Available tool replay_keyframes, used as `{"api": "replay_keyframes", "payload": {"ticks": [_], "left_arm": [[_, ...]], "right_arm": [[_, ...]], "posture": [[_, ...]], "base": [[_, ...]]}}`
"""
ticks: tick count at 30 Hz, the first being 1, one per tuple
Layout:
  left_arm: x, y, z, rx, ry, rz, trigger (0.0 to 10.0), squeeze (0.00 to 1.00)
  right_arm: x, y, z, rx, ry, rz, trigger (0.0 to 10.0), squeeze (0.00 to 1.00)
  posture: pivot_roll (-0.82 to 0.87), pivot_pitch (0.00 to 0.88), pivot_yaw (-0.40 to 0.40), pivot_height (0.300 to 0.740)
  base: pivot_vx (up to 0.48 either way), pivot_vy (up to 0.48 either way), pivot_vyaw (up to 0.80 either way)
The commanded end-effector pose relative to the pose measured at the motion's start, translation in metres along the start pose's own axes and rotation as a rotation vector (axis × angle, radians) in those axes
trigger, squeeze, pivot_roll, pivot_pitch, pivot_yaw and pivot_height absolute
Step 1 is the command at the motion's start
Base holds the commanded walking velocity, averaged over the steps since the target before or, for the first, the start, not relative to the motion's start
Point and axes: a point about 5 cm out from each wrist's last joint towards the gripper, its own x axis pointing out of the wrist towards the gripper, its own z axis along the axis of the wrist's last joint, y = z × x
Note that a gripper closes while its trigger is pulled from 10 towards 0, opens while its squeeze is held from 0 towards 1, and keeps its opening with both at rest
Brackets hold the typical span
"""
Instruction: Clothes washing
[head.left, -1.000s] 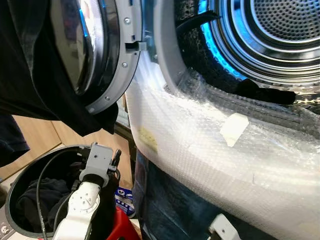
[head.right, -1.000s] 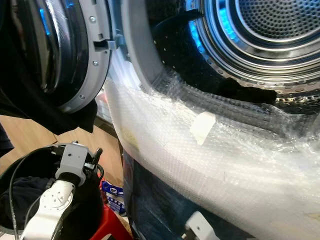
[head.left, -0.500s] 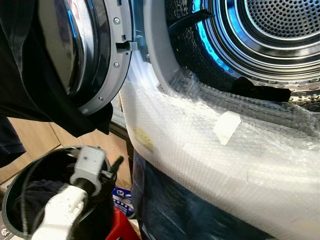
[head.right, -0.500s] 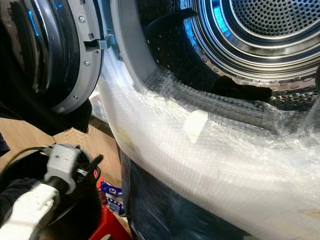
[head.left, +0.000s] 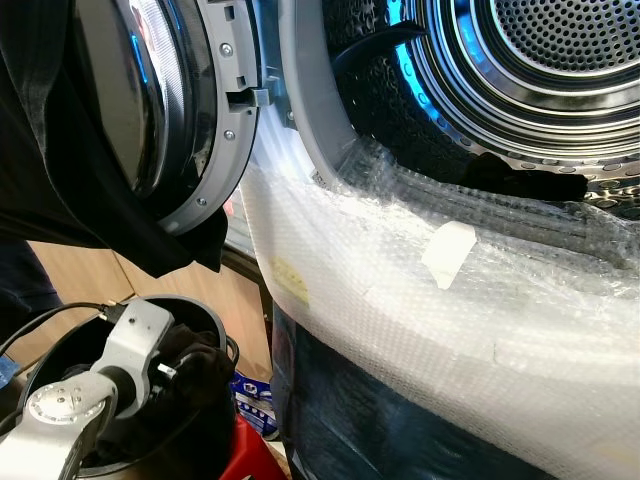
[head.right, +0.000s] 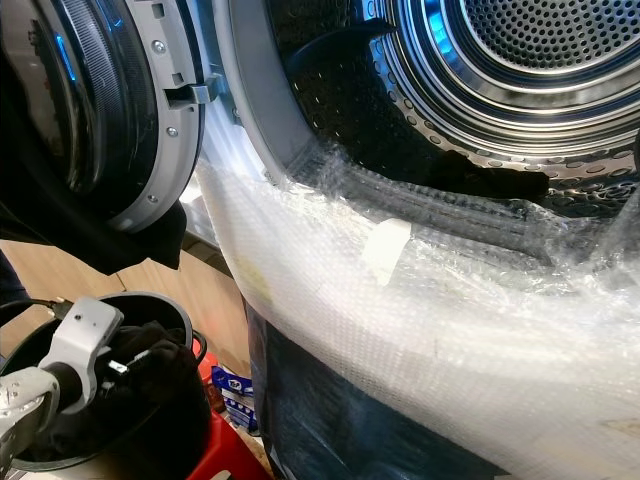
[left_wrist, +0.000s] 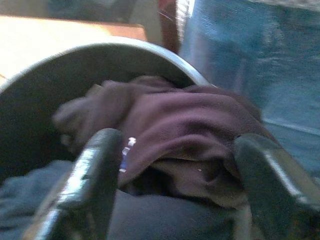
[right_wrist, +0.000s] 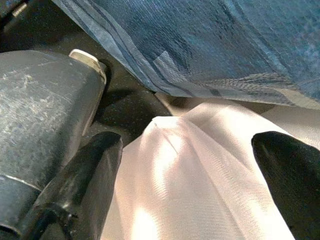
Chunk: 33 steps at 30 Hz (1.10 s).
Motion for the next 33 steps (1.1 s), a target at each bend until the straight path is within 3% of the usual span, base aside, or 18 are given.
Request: {"api": "replay_keyframes", "payload": {"ticks": [1,5,12,15,27,28,33], "left_arm": [[-0.002,-0.008,0.005,0.008,-0.03,-0.062,10.0,1.0],[0.001,-0.014,0.01,-0.013,-0.055,-0.094,10.0,1.0],[-0.001,-0.017,0.006,0.011,-0.014,-0.135,10.0,1.0],[0.0,-0.01,0.0,0.081,0.052,-0.061,10.0,1.0],[0.008,-0.017,0.003,0.034,0.015,0.002,10.0,1.0],[0.011,-0.018,0.001,0.03,0.012,0.011,10.0,0.0],[0.017,-0.022,-0.005,-0.044,0.021,0.007,10.0,0.0]], "right_arm": [[0.0,0.011,-0.007,0.03,0.009,0.021,10.0,0.0],[0.0,0.01,-0.008,0.01,0.008,0.006,10.0,0.0],[0.0,0.013,-0.011,0.024,0.002,0.007,10.0,0.0],[0.0,0.015,-0.011,0.043,-0.007,0.007,10.0,0.0],[0.0,0.015,-0.018,0.062,0.0,0.006,10.0,0.0],[0.0,0.015,-0.018,0.05,0.001,0.005,10.0,0.0],[0.0,0.016,-0.019,0.009,0.0,0.009,10.0,0.0]], "posture": [[0.09,0.027,0.043,0.74],[0.09,0.014,0.044,0.74],[0.09,0.0,0.044,0.74],[0.09,0.0,0.045,0.74],[0.08,0.008,0.043,0.74],[0.08,0.012,0.042,0.74],[0.08,0.013,0.042,0.74]], "base": [[0.0,0.0,0.0],[0.0,0.0,0.0],[0.0,0.0,0.0],[0.0,0.0,0.0],[0.0,0.0,0.0],[0.0,0.0,0.0],[0.0,0.0,0.0]]}}
